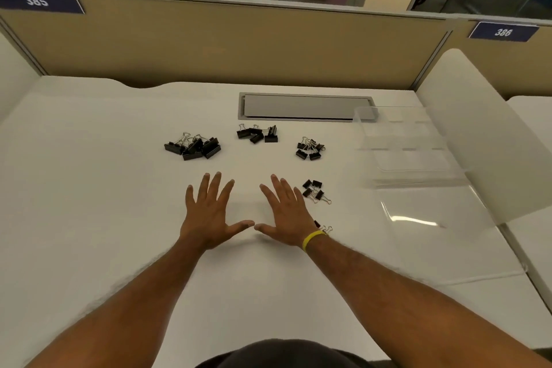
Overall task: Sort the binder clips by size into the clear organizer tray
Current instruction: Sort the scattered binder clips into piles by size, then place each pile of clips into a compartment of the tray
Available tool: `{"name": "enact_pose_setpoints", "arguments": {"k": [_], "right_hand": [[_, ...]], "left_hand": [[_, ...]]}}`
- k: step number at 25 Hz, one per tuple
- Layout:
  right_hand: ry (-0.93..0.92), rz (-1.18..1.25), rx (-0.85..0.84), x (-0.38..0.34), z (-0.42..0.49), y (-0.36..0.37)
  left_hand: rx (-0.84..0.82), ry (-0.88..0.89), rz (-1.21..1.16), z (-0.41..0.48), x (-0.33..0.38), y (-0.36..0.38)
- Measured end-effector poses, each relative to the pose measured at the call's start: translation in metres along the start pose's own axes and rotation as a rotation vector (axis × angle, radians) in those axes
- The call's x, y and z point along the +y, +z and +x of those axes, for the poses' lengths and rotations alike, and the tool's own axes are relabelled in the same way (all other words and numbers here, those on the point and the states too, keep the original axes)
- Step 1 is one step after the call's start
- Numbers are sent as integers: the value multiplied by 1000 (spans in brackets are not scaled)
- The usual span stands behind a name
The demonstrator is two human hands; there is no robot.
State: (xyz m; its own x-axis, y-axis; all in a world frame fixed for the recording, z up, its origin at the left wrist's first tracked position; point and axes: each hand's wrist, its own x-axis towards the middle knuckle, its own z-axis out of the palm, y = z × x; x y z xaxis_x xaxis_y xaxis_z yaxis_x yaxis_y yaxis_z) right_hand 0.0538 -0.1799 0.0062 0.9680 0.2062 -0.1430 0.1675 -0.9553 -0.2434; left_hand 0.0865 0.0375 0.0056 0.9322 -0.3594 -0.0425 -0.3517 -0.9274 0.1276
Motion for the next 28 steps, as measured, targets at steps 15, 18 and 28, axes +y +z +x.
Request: {"name": "enact_pose_setpoints", "arguments": {"k": [15, 18, 28], "right_hand": [[-33, 99, -18, -61, 123, -3], [-25, 155, 20, -73, 161, -12], [42, 318, -2, -98, 245, -19]], "left_hand": [[4, -147, -73, 39, -97, -5], [38, -157, -89, 60, -113, -8], [146, -239, -293, 120, -149, -17]]}}
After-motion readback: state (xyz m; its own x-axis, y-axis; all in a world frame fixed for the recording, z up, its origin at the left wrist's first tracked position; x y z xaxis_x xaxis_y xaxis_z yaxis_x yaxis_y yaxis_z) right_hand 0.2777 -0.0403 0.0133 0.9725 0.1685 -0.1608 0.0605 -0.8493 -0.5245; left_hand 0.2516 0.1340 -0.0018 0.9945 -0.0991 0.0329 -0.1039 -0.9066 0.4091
